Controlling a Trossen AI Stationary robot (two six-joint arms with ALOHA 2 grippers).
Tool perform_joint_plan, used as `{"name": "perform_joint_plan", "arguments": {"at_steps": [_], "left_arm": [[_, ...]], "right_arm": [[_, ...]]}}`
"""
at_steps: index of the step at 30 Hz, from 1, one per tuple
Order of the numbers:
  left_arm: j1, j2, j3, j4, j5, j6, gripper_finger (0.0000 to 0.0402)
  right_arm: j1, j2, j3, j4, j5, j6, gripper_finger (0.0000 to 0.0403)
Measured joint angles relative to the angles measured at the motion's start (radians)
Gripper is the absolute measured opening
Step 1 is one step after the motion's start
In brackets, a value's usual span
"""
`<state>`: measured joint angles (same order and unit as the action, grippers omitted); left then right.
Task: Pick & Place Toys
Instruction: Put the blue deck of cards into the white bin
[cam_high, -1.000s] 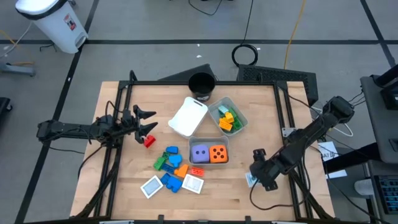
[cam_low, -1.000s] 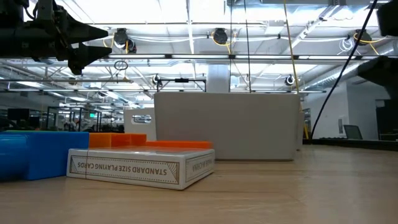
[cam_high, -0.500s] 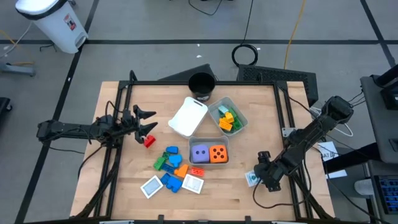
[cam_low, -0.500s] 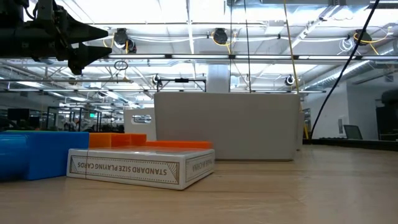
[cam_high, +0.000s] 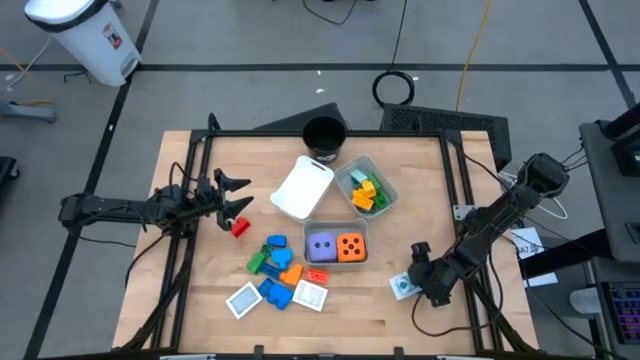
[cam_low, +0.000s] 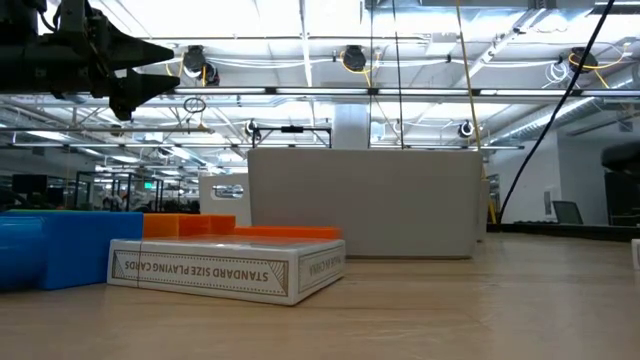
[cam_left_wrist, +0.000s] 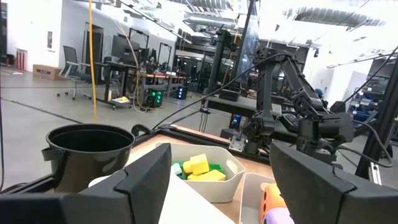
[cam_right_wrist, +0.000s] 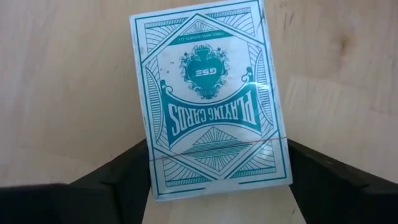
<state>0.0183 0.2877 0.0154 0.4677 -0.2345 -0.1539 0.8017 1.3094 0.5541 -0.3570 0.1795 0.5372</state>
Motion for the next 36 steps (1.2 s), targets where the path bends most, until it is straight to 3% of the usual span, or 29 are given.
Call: {"name": "perform_joint_plan", "arguments": {"at_steps": [10, 18, 22, 29, 36], "left_arm": [[0.000, 0.000, 0.000, 0.000, 0.000, 0.000, 0.0278], [0.000, 0.000, 0.000, 0.000, 0.000, 0.000, 0.0278], [0.000, 0.000, 0.000, 0.000, 0.000, 0.000, 0.0278], [0.000, 0.000, 0.000, 0.000, 0.000, 0.000, 0.0278], [0.000, 0.000, 0.000, 0.042, 0.000, 0.005, 0.0278]], "right_arm": [[-0.002, -0.016, 0.003, 0.037, 0.079, -0.048, 0.0279], [-0.002, -0.114, 0.035, 0.067, 0.077, -0.095, 0.0279], [-0.003, -0.178, 0.041, 0.168, 0.090, -0.174, 0.0277], [-0.019, -0.235, 0.041, 0.399, 0.337, -0.409, 0.0280], [-0.139, -0.218, 0.041, 0.611, 0.533, -0.746, 0.0278]]}}
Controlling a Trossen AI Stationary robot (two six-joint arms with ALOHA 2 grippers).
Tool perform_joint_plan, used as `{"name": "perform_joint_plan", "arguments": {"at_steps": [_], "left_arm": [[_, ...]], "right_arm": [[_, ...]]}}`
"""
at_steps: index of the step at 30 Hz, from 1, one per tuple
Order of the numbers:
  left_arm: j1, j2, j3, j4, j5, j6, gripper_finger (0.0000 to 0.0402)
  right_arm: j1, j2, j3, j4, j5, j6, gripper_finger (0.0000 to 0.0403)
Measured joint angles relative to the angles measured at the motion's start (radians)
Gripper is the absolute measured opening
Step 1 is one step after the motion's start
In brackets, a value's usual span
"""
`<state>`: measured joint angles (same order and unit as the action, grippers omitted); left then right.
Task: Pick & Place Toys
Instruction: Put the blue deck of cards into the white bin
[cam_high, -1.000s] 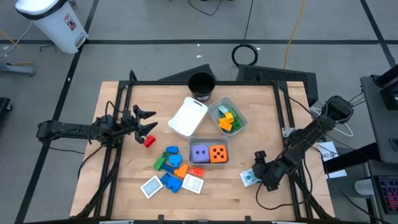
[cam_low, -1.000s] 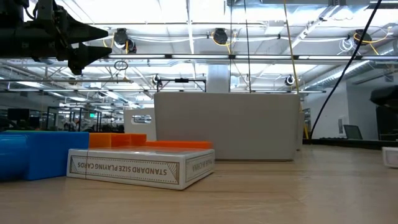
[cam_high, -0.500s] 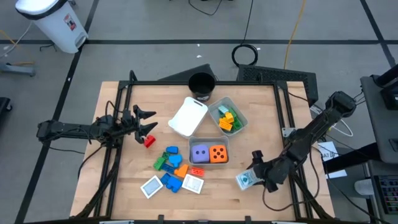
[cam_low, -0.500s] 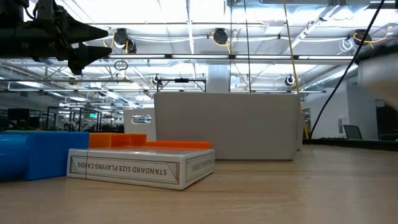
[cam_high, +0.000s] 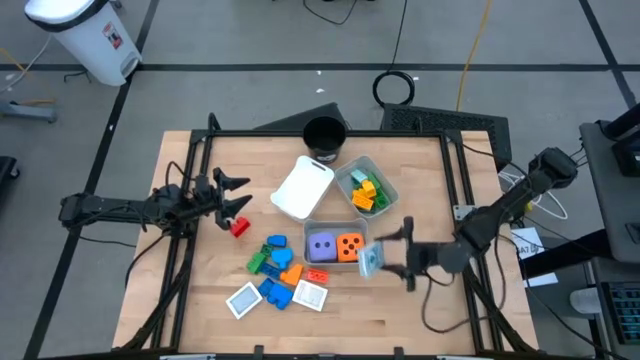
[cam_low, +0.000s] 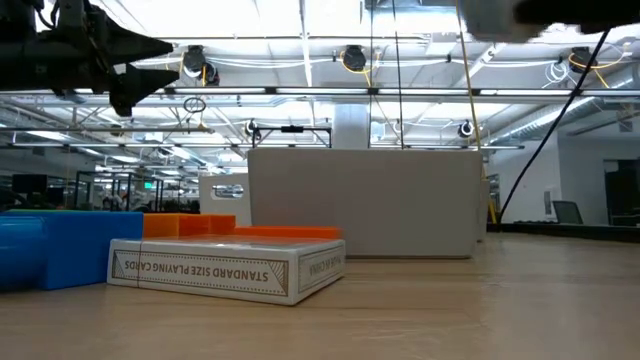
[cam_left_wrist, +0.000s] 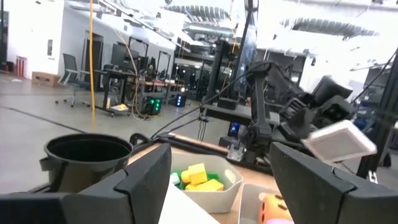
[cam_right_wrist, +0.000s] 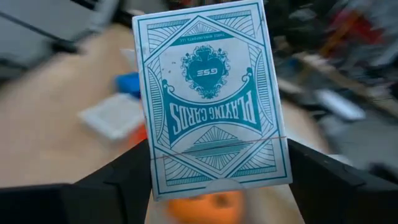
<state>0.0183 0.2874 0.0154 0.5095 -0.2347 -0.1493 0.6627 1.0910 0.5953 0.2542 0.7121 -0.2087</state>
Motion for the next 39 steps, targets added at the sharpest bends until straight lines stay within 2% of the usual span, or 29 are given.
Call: {"name": "perform_joint_plan", "arguments": {"at_steps": [3, 8, 12, 16, 19, 23, 27, 31, 35, 39], "left_arm": [[0.000, 0.000, 0.000, 0.038, -0.010, -0.057, 0.0278], [0.000, 0.000, 0.000, 0.111, -0.103, -0.124, 0.0278], [0.000, 0.003, 0.000, 0.129, -0.114, -0.178, 0.0278], [-0.006, 0.073, 0.012, 0.173, -0.103, -0.291, 0.0278], [-0.031, 0.202, 0.081, 0.175, -0.091, -0.327, 0.0278], [-0.061, 0.448, 0.248, 0.157, -0.090, -0.277, 0.0282], [-0.071, 0.701, 0.462, 0.040, -0.086, -0.167, 0.0311], [-0.071, 0.907, 0.663, -0.057, -0.087, -0.078, 0.0347], [-0.071, 1.083, 0.805, -0.103, -0.088, -0.025, 0.0367], [-0.064, 1.202, 0.905, -0.093, -0.093, 0.033, 0.0371]], "right_arm": [[-0.085, 0.005, 0.000, 0.072, 0.049, -0.108, 0.0278], [-0.241, 0.015, 0.000, 0.102, 0.047, -0.196, 0.0278], [-0.344, 0.040, 0.000, 0.102, 0.046, -0.254, 0.0279], [-0.405, 0.088, 0.000, 0.126, 0.045, -0.386, 0.0277], [-0.435, 0.131, 0.000, 0.160, 0.047, -0.475, 0.0279], [-0.455, 0.194, 0.000, 0.258, 0.046, -0.591, 0.0280], [-0.472, 0.236, 0.000, 0.393, 0.080, -0.729, 0.0279], [-0.481, 0.250, 0.000, 0.476, 0.127, -0.790, 0.0281], [-0.481, 0.250, 0.000, 0.507, 0.127, -0.837, 0.0280], [-0.486, 0.249, 0.000, 0.578, 0.125, -0.881, 0.0281]]}}
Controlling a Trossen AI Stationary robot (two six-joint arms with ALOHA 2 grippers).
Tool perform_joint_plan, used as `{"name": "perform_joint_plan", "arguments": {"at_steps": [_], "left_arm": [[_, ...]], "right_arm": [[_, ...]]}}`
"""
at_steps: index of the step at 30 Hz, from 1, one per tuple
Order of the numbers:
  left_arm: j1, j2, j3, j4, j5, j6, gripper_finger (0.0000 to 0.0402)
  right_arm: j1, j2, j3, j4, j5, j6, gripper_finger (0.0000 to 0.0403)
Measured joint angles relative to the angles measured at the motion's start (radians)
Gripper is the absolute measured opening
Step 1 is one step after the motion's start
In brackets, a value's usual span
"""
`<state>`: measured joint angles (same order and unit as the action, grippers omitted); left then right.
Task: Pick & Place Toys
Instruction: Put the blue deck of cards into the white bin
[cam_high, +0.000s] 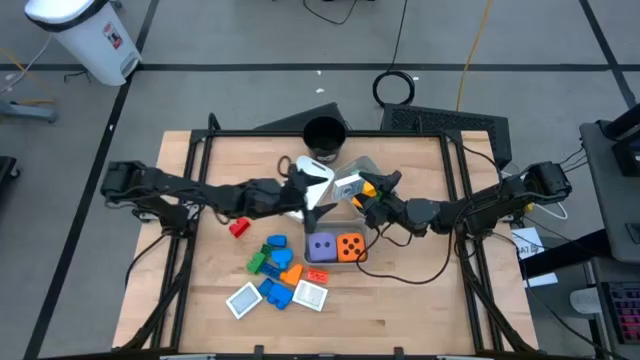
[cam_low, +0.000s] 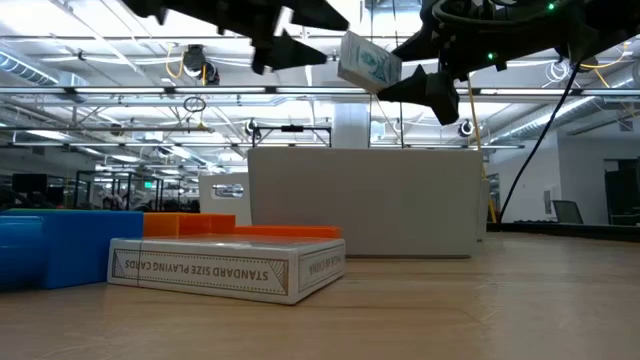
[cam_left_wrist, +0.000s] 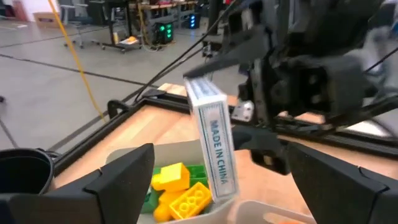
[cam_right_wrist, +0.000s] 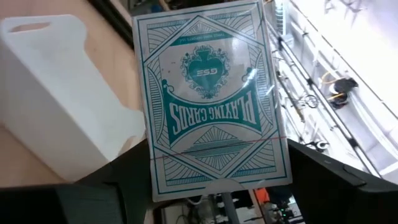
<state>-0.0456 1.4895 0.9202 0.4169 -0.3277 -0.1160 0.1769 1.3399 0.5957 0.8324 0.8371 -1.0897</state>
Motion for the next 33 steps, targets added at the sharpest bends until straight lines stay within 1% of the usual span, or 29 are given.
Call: {"name": "perform_joint_plan", "arguments": {"at_steps": [3, 6, 8, 10, 13, 15, 18, 20, 22, 23, 28, 33], "left_arm": [[0.009, 0.062, 0.051, -0.004, -0.015, 0.023, 0.0367], [0.024, 0.096, 0.083, -0.001, -0.021, 0.037, 0.0358], [0.036, 0.102, 0.087, -0.002, -0.022, 0.031, 0.0347], [0.050, 0.101, 0.088, -0.003, -0.023, 0.019, 0.0327], [0.068, 0.086, 0.088, -0.005, -0.014, -0.002, 0.0275], [0.079, 0.086, 0.090, 0.000, 0.019, -0.020, 0.0230], [0.096, 0.092, 0.090, -0.002, 0.107, -0.053, 0.0159], [0.104, 0.095, 0.090, 0.001, 0.162, -0.068, 0.0115], [0.109, 0.095, 0.090, -0.005, 0.186, -0.080, 0.0080], [0.110, 0.095, 0.090, -0.005, 0.189, -0.083, 0.0072], [0.107, 0.075, 0.090, -0.020, 0.156, -0.056, 0.0072], [0.104, -0.024, 0.089, -0.098, 0.119, 0.035, 0.0072]], "right_arm": [[-0.007, 0.000, 0.000, 0.019, -0.001, -0.008, 0.0281], [-0.014, 0.000, 0.000, 0.025, -0.004, -0.008, 0.0281], [-0.020, 0.000, 0.000, 0.024, -0.004, -0.008, 0.0282], [-0.025, 0.000, 0.000, 0.024, -0.003, -0.006, 0.0282], [-0.027, 0.000, 0.000, 0.024, -0.004, -0.002, 0.0283], [-0.028, 0.000, 0.000, 0.025, -0.016, 0.001, 0.0283], [-0.028, 0.001, 0.000, 0.021, -0.051, 0.016, 0.0283], [-0.028, 0.001, 0.000, 0.020, -0.053, 0.026, 0.0283], [-0.027, 0.001, 0.000, 0.016, -0.048, 0.024, 0.0283], [-0.027, 0.001, 0.000, 0.017, -0.046, 0.023, 0.0283], [-0.015, 0.001, 0.000, 0.021, -0.054, 0.054, 0.0284], [-0.005, -0.005, 0.007, 0.043, -0.105, 0.161, 0.0284]]}}
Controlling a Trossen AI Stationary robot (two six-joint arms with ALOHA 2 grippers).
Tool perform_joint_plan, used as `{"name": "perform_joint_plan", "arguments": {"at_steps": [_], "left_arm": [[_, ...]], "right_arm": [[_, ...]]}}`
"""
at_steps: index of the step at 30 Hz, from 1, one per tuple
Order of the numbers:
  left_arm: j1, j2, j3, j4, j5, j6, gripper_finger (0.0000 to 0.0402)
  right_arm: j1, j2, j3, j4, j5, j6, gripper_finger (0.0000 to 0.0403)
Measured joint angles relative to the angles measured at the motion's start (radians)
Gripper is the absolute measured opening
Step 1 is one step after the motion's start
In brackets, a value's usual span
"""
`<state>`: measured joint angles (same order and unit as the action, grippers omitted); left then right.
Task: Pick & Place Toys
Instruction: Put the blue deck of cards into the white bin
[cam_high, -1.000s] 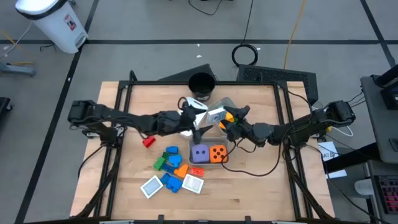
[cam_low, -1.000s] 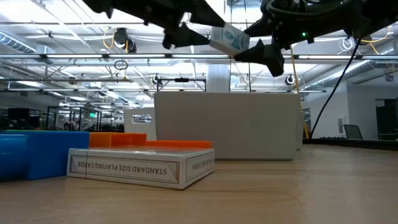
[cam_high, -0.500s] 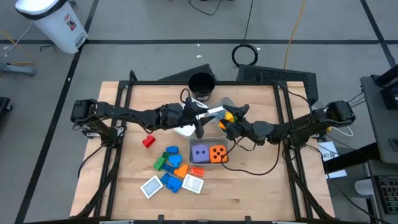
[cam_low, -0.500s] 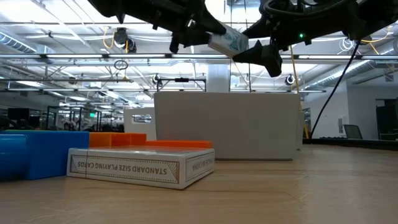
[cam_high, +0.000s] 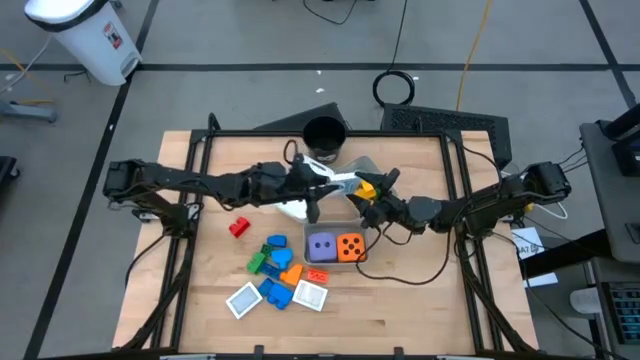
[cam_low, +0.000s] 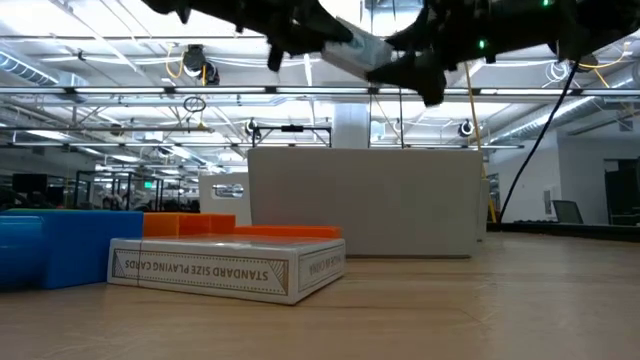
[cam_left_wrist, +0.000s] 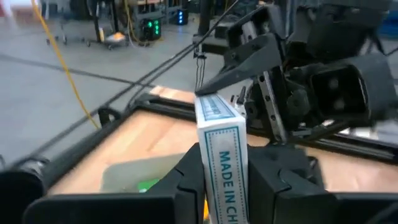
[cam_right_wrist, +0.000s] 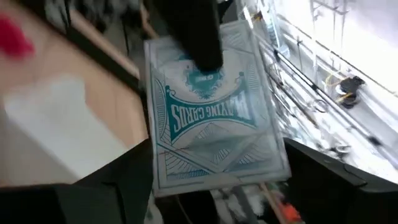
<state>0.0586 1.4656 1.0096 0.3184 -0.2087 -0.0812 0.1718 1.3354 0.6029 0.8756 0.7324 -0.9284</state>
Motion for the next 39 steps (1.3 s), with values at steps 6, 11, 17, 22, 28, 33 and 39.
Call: {"name": "perform_joint_plan", "arguments": {"at_steps": [6, 11, 17, 22, 28, 33, 39], "left_arm": [[0.013, -0.140, 0.002, -0.100, -0.279, 0.093, 0.0072], [-0.006, -0.172, -0.004, -0.346, -0.336, 0.215, 0.0072], [-0.006, -0.130, -0.002, -0.631, -0.337, 0.397, 0.0072], [-0.001, -0.034, -0.001, -0.655, -0.331, 0.717, 0.0072], [0.015, 0.123, -0.002, -0.648, -0.346, 0.973, 0.0072], [0.027, 0.224, -0.002, -0.568, -0.412, 1.073, 0.0084], [0.027, 0.270, -0.002, -0.496, -0.420, 1.074, 0.0098]], "right_arm": [[0.000, -0.036, -0.009, -0.001, -0.049, 0.214, 0.0281], [0.007, -0.094, -0.007, -0.034, -0.078, 0.274, 0.0282], [0.024, -0.227, -0.006, -0.188, -0.155, 0.448, 0.0275], [0.008, -0.339, 0.011, -0.287, -0.418, 0.675, 0.0258], [0.005, -0.368, 0.011, -0.341, -0.527, 0.726, 0.0240], [0.004, -0.354, 0.011, -0.351, -0.524, 0.703, 0.0229], [0.004, -0.359, 0.011, -0.357, -0.524, 0.700, 0.0221]]}}
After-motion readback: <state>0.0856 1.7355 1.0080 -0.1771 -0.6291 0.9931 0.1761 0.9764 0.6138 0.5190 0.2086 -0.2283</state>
